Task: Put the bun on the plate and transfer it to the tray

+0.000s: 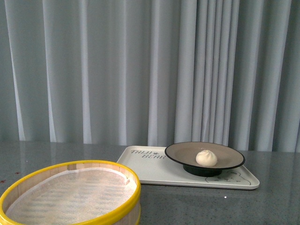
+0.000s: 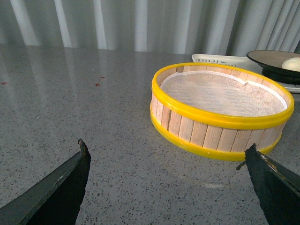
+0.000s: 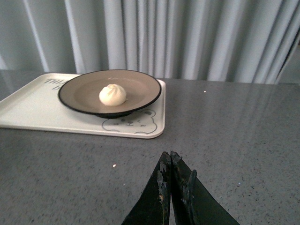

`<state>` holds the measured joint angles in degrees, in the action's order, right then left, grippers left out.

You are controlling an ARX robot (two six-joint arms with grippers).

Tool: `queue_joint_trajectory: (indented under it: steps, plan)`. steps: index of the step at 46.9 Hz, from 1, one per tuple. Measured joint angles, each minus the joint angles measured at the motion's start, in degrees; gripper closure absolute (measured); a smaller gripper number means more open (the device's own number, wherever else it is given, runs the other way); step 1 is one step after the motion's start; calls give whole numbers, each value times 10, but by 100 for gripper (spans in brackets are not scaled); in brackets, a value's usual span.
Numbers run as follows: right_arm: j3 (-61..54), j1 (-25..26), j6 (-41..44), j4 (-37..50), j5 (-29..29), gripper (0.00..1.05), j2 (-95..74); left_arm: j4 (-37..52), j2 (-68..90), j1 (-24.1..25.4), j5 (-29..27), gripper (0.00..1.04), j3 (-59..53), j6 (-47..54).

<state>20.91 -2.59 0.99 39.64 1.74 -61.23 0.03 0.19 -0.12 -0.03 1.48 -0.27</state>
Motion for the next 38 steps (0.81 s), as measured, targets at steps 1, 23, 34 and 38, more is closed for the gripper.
queue_joint_trajectory:
  steps: [1, 23, 34, 38]
  plan:
    - [-4, 4, 0, 1, -7, 103, 3, 0, 0, 0, 0, 7, 0, 0]
    - [-144, 25, -3, -25, -16, 103, 170, 0, 0, 0, 0, 7, 0, 0]
    - [-176, 25, -3, -81, -16, 103, 258, 0, 0, 0, 0, 7, 0, 0]
    - [-182, 25, -3, -100, -16, 103, 284, 0, 0, 0, 0, 7, 0, 0]
